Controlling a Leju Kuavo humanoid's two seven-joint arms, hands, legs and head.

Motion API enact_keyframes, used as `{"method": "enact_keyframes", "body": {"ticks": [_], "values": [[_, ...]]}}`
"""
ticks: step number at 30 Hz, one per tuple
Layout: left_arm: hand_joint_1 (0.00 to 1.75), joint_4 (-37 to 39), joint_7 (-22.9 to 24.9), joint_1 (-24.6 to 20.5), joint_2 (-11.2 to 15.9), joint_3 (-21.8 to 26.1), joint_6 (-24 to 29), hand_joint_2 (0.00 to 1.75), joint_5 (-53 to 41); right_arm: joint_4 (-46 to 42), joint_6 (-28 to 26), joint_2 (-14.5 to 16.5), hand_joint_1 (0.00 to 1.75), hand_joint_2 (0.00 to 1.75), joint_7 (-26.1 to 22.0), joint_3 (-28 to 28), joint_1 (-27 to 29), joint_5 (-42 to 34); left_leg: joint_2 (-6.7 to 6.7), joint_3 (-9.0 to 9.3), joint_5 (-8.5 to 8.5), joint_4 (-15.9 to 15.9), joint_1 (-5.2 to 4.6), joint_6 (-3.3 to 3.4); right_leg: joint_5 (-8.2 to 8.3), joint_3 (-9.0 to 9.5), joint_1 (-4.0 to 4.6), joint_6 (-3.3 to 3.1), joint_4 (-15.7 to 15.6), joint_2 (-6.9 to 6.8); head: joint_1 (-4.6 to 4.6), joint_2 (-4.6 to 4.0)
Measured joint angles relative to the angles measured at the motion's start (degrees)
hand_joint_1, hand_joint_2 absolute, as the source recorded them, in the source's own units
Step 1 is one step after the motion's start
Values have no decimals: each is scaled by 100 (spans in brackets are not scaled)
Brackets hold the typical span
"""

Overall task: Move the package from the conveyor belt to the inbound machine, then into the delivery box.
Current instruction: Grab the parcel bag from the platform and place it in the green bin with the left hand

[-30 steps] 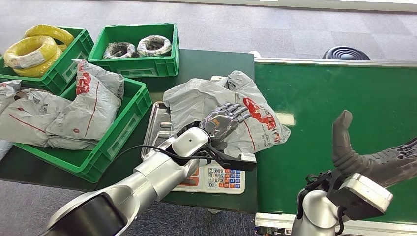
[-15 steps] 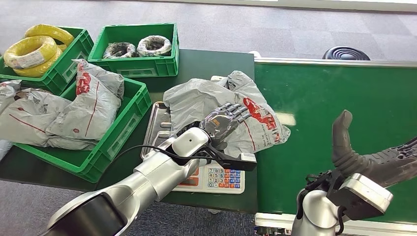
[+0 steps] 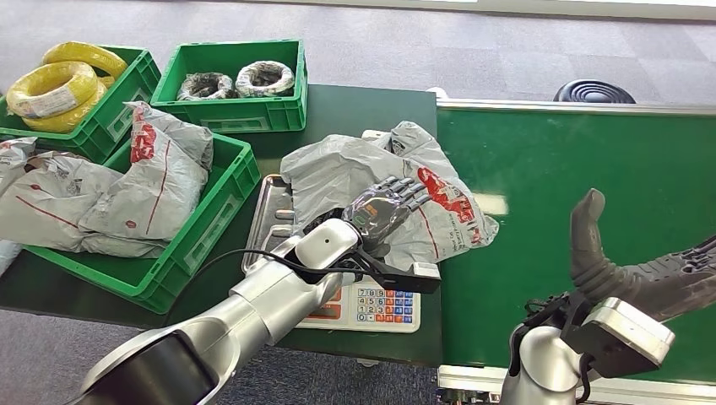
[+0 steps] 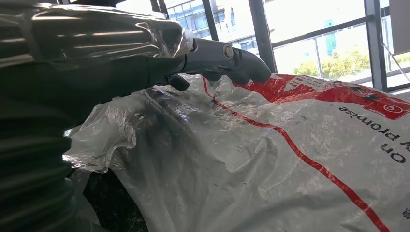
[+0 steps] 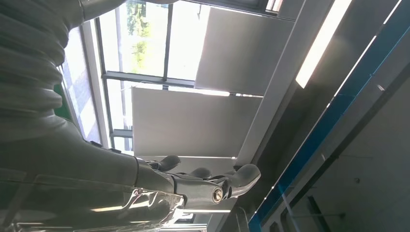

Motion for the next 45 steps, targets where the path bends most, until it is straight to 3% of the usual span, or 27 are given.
{"method": "enact_keyframes", "body": {"ticks": [45], "values": [[0,0,0,0,0,0,0,175,0,0,0,-1,0,175,0,0,0,0,0,0,0,0,0,0,0,0,0,0,0,0,0,0]]}}
